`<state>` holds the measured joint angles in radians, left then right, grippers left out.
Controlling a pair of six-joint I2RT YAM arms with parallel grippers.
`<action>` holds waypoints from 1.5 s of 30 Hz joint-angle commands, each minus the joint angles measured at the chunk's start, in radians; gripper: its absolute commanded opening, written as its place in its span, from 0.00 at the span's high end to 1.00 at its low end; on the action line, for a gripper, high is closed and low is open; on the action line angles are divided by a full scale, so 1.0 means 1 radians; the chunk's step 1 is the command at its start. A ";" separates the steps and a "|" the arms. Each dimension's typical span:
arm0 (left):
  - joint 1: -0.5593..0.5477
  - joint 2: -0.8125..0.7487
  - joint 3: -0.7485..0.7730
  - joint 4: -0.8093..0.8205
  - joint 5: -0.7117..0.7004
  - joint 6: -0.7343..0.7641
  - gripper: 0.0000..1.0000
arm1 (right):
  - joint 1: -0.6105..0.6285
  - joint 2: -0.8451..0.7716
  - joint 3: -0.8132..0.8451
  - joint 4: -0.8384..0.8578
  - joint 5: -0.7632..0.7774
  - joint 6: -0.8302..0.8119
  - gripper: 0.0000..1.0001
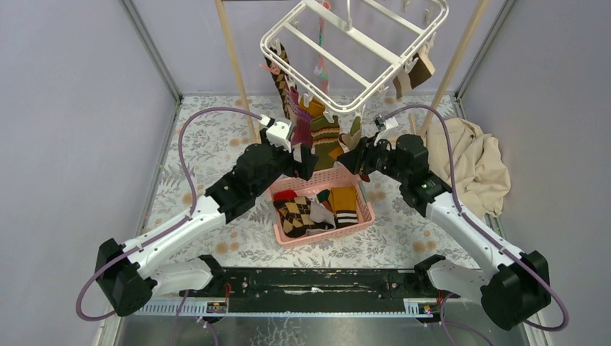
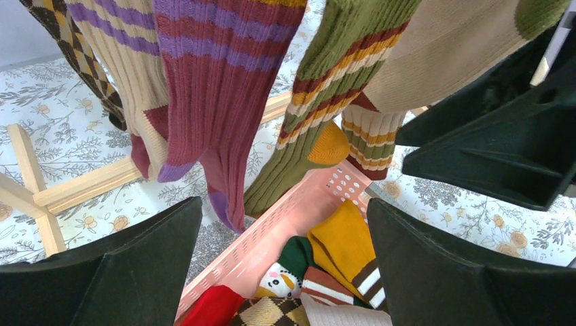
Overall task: Remove the socks clipped to the hanger
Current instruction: Adjust the hanger on the clothesline, then remove the sock from the hanger.
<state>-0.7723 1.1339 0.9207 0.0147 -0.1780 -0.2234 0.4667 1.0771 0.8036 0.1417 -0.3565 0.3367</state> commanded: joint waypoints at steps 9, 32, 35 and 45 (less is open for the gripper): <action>0.004 -0.036 -0.012 -0.012 0.024 -0.013 0.01 | 0.010 0.118 0.056 0.229 0.013 -0.055 0.38; 0.003 -0.087 0.012 -0.105 0.056 -0.019 0.01 | 0.009 0.268 0.027 0.543 -0.271 0.019 0.45; 0.004 -0.092 0.002 -0.105 0.055 -0.019 0.01 | 0.009 0.214 0.006 0.526 -0.263 0.023 0.60; 0.003 -0.085 -0.021 -0.079 0.091 -0.031 0.01 | 0.009 0.144 0.018 0.559 -0.369 0.132 0.88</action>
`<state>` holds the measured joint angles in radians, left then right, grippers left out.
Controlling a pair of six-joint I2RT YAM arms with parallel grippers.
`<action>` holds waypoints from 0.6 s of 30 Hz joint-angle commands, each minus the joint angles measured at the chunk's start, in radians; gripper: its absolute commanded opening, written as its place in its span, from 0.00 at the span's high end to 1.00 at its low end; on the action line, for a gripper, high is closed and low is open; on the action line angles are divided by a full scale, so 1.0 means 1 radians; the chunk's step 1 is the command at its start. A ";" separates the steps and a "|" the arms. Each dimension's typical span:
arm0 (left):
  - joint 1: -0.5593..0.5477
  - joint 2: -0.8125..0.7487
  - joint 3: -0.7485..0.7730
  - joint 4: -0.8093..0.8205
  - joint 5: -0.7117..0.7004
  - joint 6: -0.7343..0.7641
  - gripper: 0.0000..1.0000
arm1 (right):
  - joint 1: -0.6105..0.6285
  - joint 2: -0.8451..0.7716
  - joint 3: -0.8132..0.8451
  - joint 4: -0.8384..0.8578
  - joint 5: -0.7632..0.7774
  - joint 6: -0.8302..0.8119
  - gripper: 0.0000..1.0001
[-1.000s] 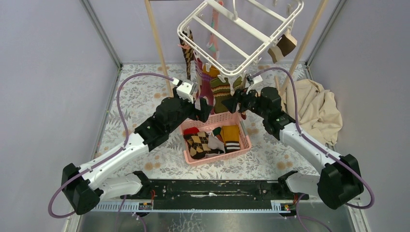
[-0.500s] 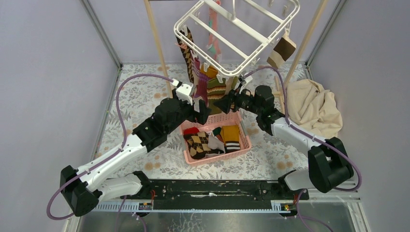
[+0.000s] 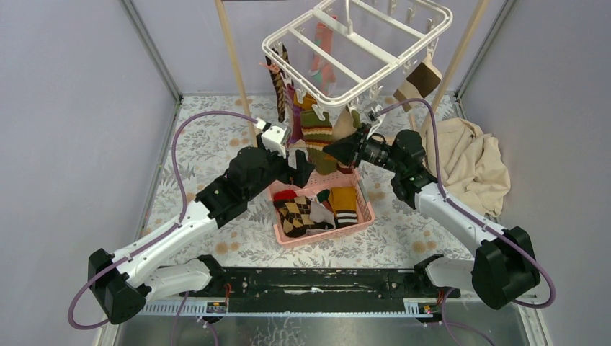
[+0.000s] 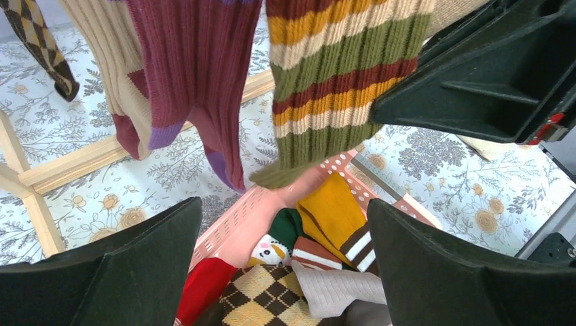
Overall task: Remove the socks clipped to the hanger
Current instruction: Remove the sock from the hanger.
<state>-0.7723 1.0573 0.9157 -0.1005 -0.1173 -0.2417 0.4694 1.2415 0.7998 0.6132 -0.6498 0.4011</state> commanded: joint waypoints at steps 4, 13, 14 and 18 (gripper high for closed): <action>0.002 -0.007 -0.040 0.081 0.053 -0.015 0.01 | 0.006 -0.027 0.011 0.148 -0.107 0.141 0.92; 0.001 0.013 -0.115 0.241 0.126 -0.027 0.01 | 0.006 -0.057 -0.012 0.274 -0.163 0.284 0.93; 0.001 0.012 -0.119 0.257 0.147 -0.034 0.01 | 0.006 -0.062 -0.016 0.283 -0.163 0.296 0.93; 0.001 0.017 -0.136 0.314 0.186 -0.053 0.01 | 0.006 -0.082 -0.030 0.313 -0.170 0.334 0.93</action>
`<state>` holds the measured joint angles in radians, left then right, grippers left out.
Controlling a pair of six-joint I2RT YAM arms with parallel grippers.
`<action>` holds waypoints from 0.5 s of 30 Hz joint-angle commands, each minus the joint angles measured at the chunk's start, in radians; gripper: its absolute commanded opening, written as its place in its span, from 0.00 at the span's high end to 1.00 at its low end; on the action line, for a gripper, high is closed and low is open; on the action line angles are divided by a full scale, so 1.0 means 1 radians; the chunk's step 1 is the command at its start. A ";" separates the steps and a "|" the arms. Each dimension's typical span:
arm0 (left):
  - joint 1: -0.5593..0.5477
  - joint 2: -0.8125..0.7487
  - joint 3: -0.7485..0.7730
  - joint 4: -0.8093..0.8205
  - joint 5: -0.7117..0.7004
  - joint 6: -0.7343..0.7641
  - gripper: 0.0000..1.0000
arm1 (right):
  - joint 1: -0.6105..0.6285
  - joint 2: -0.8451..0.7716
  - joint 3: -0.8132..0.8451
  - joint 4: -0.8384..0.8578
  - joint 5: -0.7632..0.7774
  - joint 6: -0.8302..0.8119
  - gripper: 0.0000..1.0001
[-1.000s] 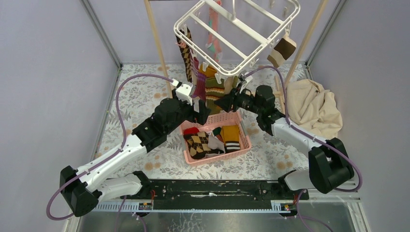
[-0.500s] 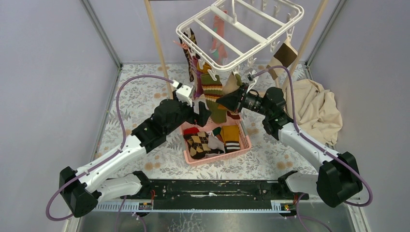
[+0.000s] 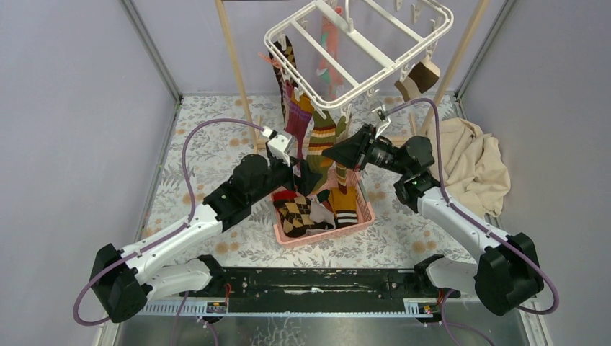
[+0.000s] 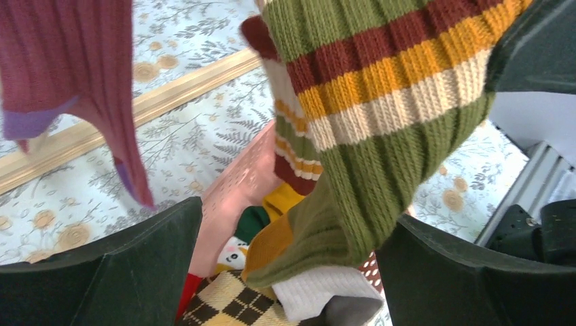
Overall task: Remove the socks clipped to the hanger
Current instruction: Remove the sock from the hanger.
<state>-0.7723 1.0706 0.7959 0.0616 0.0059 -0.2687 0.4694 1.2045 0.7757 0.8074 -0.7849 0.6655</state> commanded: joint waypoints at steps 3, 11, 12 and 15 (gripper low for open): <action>0.002 0.012 -0.015 0.178 0.072 -0.040 0.01 | 0.008 -0.052 -0.021 0.158 -0.043 0.112 0.93; 0.001 0.004 -0.003 0.217 0.101 -0.058 0.46 | 0.012 -0.074 -0.059 0.189 -0.045 0.152 0.93; 0.001 0.004 0.004 0.202 0.104 -0.059 0.53 | 0.014 -0.077 -0.063 0.188 -0.045 0.150 0.92; 0.001 0.000 0.029 0.154 0.102 -0.069 0.70 | 0.015 -0.082 -0.067 0.160 -0.047 0.137 0.89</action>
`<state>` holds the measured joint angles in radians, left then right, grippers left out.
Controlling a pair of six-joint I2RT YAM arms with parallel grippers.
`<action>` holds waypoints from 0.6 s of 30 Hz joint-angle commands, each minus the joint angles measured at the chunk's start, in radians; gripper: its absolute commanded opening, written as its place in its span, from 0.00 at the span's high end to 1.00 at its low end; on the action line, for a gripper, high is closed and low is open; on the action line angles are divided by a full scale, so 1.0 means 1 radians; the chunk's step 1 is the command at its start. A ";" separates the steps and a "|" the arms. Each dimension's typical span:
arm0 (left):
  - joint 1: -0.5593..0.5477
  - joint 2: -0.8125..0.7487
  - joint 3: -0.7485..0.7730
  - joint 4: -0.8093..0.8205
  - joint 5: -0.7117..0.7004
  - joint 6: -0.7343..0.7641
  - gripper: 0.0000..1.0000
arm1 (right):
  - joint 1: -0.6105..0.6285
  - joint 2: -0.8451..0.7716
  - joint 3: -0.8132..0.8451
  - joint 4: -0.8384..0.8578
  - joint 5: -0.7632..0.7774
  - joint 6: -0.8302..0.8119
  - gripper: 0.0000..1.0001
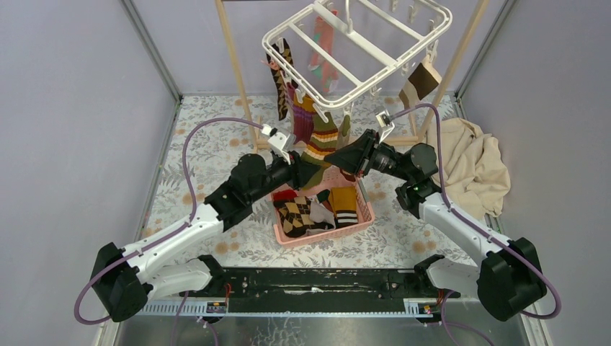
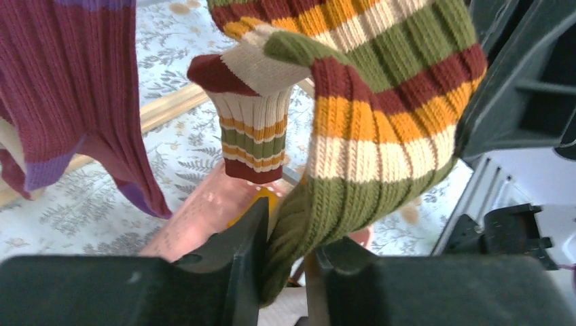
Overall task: Remove the socks clipped to the hanger
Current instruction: Remove the sock from the hanger.
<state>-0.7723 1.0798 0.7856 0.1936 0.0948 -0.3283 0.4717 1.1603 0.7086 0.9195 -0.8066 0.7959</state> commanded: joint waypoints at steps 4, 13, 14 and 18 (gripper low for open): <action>0.001 -0.018 0.110 -0.113 -0.035 -0.030 0.76 | 0.013 -0.057 0.017 -0.054 -0.012 -0.048 0.71; 0.004 -0.049 0.262 -0.352 -0.162 -0.031 0.75 | 0.013 -0.163 0.138 -0.521 0.179 -0.303 0.47; 0.004 -0.043 0.278 -0.374 -0.166 -0.029 0.74 | 0.013 -0.175 0.152 -0.557 0.209 -0.335 0.47; 0.005 -0.022 0.345 -0.443 -0.178 -0.025 0.73 | 0.013 -0.208 0.207 -0.655 0.300 -0.393 0.46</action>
<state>-0.7723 1.0466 1.0592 -0.1593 -0.0376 -0.3569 0.4778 0.9966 0.8272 0.3954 -0.6323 0.5198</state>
